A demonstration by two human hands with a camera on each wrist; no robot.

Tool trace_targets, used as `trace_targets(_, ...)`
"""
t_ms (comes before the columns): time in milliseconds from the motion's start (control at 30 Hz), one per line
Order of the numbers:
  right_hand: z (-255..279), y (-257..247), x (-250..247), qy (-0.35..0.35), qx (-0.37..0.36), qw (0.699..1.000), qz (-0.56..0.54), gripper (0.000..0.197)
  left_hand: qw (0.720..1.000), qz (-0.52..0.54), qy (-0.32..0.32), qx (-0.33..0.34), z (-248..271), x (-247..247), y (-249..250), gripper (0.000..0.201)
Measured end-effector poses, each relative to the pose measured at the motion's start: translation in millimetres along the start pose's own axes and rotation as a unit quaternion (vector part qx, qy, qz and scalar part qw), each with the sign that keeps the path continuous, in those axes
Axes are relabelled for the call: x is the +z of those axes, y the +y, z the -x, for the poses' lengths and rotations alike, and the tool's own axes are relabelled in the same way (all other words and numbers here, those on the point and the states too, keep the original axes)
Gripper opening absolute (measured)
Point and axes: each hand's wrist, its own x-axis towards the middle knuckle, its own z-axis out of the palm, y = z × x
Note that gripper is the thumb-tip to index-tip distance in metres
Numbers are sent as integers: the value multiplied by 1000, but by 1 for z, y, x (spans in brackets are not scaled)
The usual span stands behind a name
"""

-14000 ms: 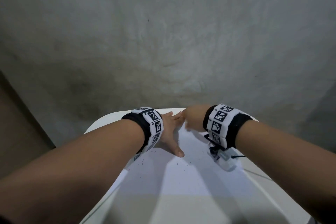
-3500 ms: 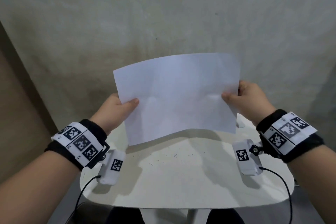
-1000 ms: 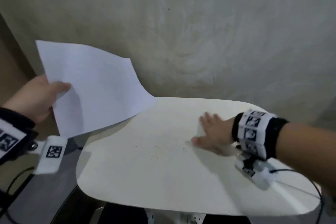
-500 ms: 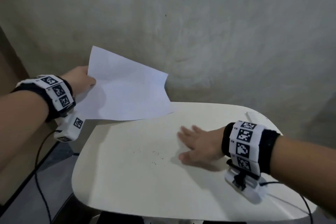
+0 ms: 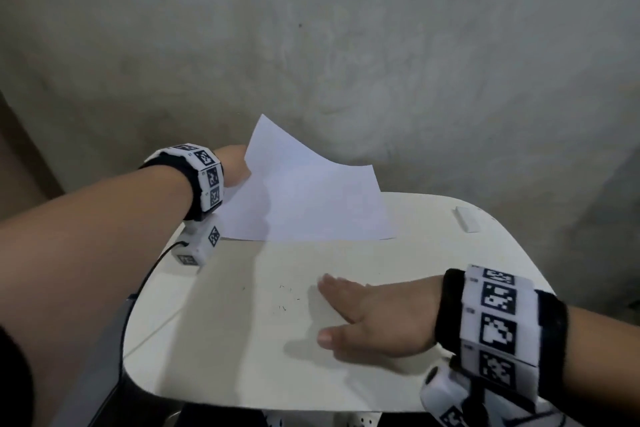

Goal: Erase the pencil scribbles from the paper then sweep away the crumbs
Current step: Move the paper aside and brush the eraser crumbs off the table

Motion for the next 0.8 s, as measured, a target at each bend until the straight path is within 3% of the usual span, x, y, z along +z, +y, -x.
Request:
trace_targets(100,32,23,-11,88,21,990,-112,71,1000,-8,-18,8,3,6,4,37)
trace_targets(167,59,53,-5,133,71,966,-212,60,999,-18,-40,12,4,12,4,36)
trace_targets(233,83,75,20,164,161,941,-250,76,998,-21,-62,7,8,18,6,34)
trace_targets(367,67,83,77,179,314,926,-111,125,996,-43,-84,5,8,28,6,34)
trace_targets(433,40,56,82,199,289,931,-101,135,995,-56,-87,3,6,30,6,36)
trace_targets(500,11,21,77,228,215,947,-73,139,994,-70,-88,-2,2,35,6,37)
trace_targets(600,-15,-21,63,229,54,965,-116,108,993,-82,-86,9,-3,40,8,35)
trace_targets(667,-10,-28,54,251,-1,949,-193,84,993,-85,-81,15,-7,44,10,34)
trace_targets(733,8,-8,54,311,38,918,-244,79,993,-85,-77,12,-9,44,9,36)
trace_targets(800,27,28,62,327,158,897,-251,82,993,-92,-66,-6,-14,43,4,48)
